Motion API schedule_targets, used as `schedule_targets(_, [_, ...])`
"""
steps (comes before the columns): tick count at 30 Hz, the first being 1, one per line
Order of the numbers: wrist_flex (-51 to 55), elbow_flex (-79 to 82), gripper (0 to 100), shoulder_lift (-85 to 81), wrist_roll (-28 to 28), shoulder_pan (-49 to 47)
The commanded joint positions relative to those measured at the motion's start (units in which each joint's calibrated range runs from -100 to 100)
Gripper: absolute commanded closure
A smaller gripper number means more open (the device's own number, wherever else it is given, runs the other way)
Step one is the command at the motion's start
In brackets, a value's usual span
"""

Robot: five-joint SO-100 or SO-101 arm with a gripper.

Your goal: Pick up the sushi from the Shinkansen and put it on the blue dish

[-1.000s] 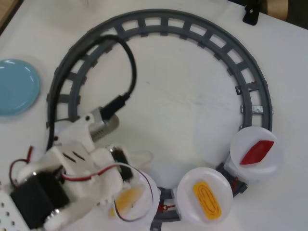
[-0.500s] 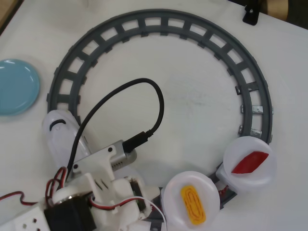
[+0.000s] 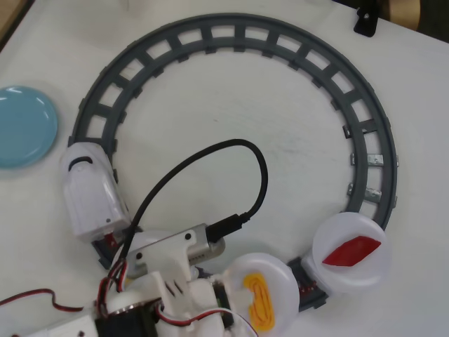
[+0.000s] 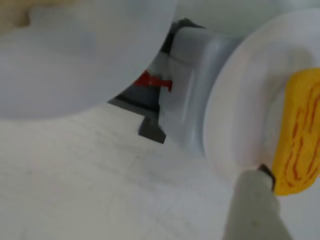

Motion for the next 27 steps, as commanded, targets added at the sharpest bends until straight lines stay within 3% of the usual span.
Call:
schedule_targets(1, [-1.8,0.0,80,2.2,-0.1,0.5])
schedule_targets(27, [-3.0,-0.4,80,9.9,-0.2,-0.5])
